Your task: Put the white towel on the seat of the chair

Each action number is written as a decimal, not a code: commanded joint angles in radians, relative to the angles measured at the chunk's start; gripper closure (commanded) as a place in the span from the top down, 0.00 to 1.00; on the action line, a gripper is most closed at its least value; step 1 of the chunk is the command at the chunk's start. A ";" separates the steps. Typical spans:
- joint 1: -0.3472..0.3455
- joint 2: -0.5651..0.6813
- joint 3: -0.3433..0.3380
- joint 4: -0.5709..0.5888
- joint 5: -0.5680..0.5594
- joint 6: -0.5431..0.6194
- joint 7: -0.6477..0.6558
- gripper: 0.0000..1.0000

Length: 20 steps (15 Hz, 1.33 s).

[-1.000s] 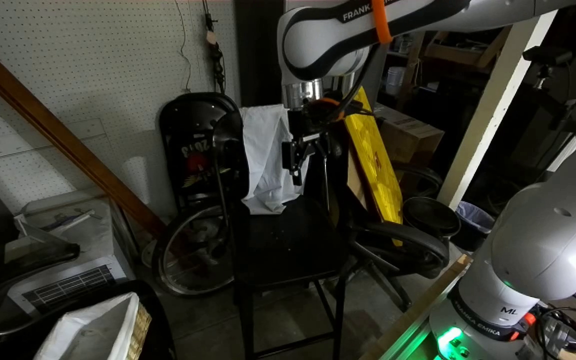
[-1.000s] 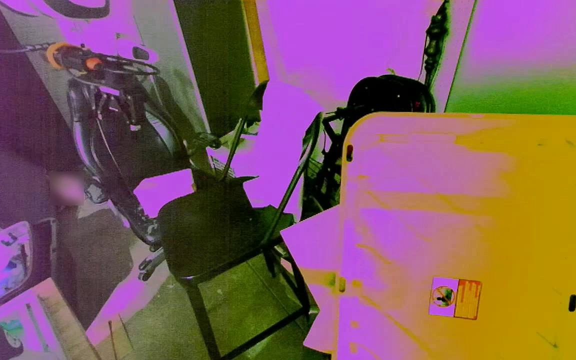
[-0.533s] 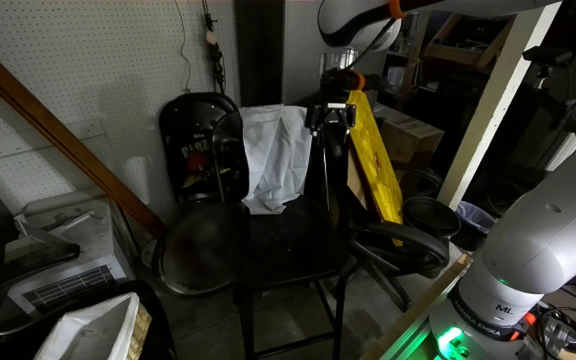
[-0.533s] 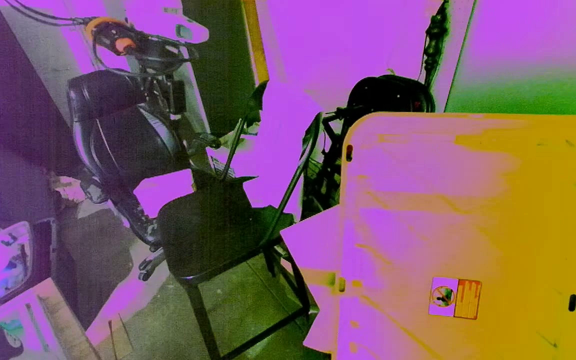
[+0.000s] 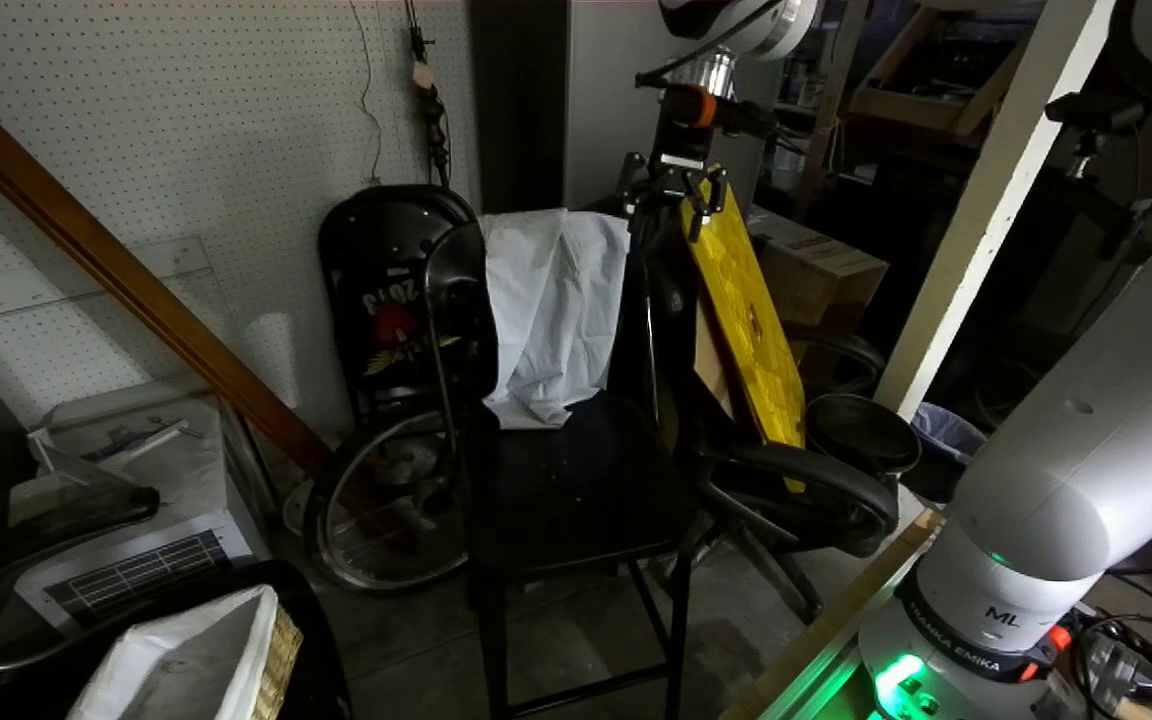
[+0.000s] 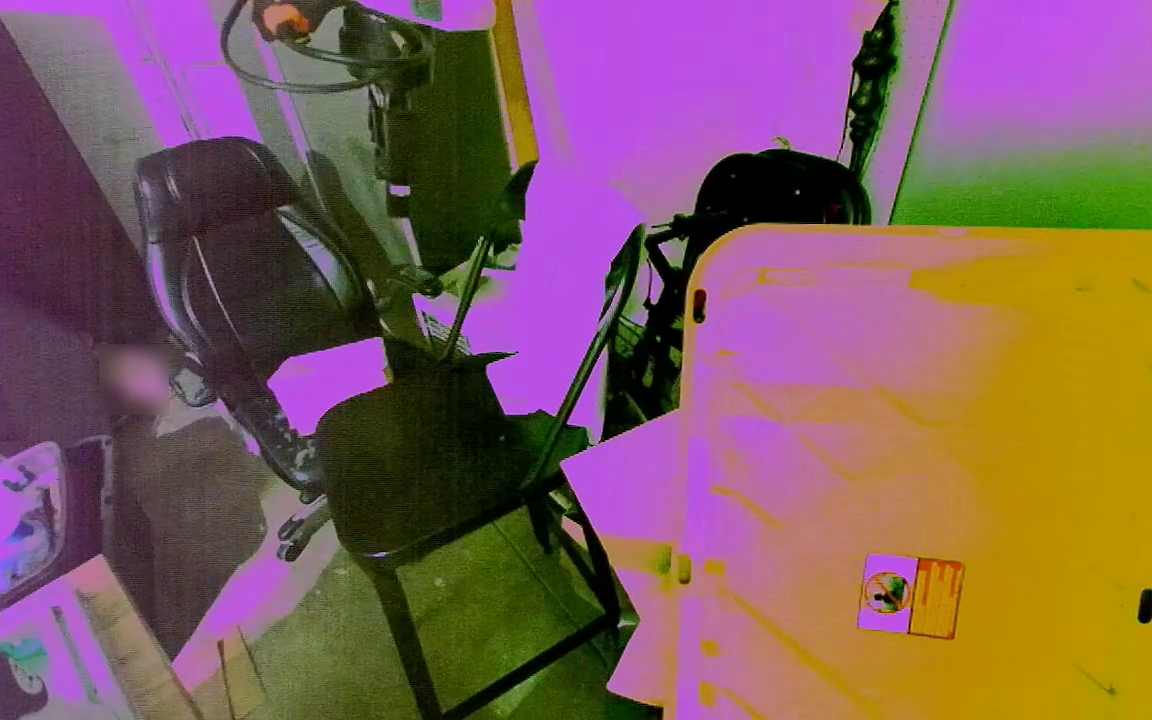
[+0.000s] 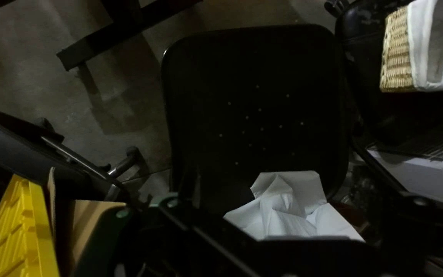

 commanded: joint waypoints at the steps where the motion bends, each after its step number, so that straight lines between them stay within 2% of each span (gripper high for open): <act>1: -0.015 0.129 -0.014 0.171 0.093 -0.061 0.144 1.00; 4: -0.024 0.193 -0.028 0.243 0.146 -0.040 0.256 1.00; 6: -0.033 0.218 -0.034 0.268 0.258 -0.018 0.247 1.00; 7: -0.019 0.172 -0.029 0.202 0.168 -0.010 0.226 1.00; 9: -0.025 0.198 -0.034 0.232 0.218 -0.010 0.226 1.00; 14: -0.027 0.206 -0.034 0.245 0.231 -0.010 0.228 1.00; 20: -0.044 0.362 -0.059 0.423 0.244 -0.059 0.541 1.00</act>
